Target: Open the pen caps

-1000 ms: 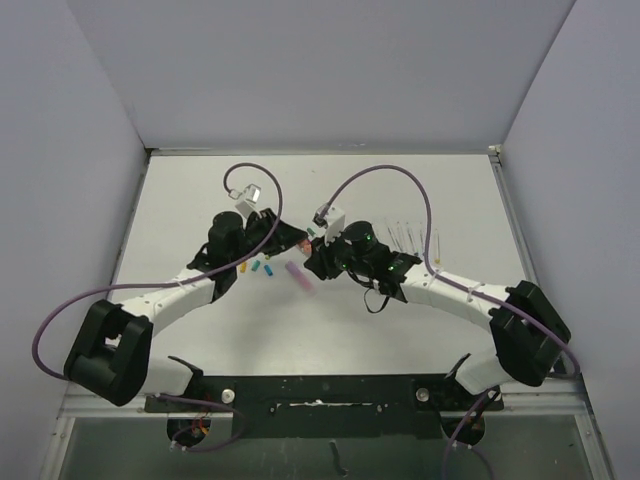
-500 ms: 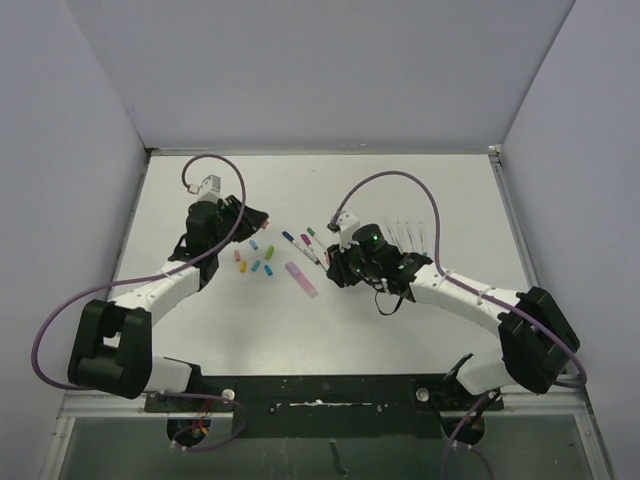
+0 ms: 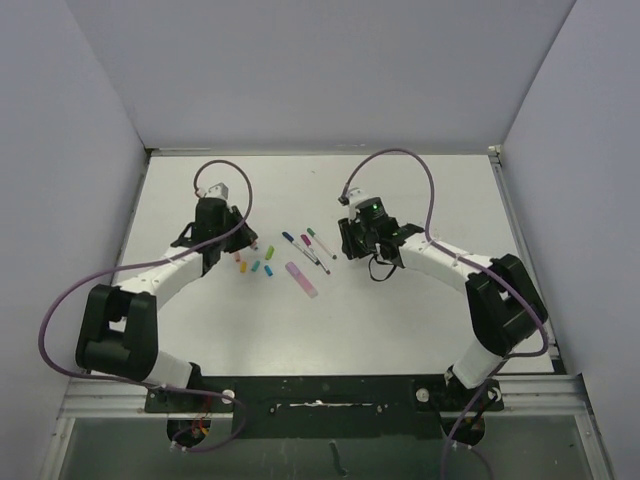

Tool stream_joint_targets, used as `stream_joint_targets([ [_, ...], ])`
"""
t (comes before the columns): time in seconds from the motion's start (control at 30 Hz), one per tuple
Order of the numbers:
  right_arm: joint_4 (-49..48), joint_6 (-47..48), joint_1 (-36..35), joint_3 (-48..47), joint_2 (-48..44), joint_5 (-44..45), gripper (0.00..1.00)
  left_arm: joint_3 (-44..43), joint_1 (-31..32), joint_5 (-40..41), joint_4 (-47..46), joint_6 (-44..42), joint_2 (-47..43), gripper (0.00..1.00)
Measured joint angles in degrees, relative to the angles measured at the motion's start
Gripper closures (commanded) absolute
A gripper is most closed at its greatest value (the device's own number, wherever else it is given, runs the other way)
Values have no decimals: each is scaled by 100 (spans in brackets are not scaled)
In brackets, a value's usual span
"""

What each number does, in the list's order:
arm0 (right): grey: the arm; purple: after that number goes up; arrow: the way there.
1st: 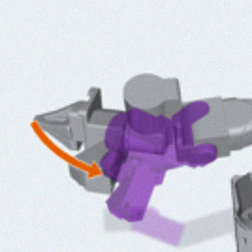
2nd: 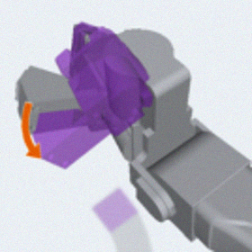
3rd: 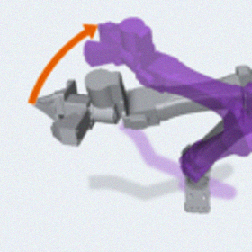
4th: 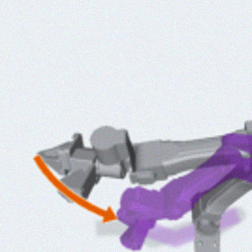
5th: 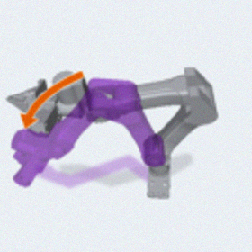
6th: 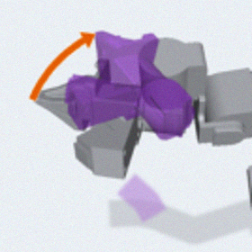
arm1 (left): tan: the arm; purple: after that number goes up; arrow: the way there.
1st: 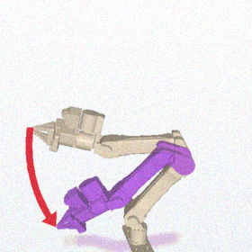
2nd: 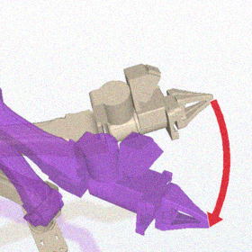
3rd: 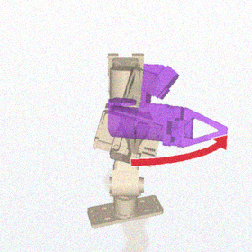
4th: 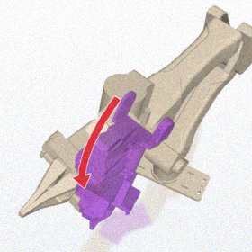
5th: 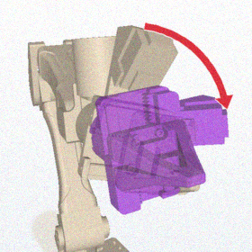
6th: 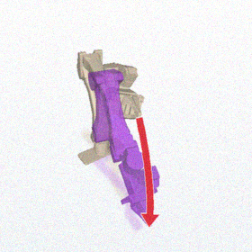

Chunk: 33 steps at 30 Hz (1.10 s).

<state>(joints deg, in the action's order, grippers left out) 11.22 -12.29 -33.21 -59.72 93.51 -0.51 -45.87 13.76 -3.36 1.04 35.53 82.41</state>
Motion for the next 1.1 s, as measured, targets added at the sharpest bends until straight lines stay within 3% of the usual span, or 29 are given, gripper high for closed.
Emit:
stream_joint_targets([
  [0.3,42,144,330,-363,420,2,100,-745,-57,358,570,-479,859,100],
  [0.7,37,195,474,-516,734,-66,100,-1117,-317,531,699,-717,1729,99],
  [1.1,2,225,529,-682,1067,-173,100,-1423,-417,568,748,-776,2205,72],
])
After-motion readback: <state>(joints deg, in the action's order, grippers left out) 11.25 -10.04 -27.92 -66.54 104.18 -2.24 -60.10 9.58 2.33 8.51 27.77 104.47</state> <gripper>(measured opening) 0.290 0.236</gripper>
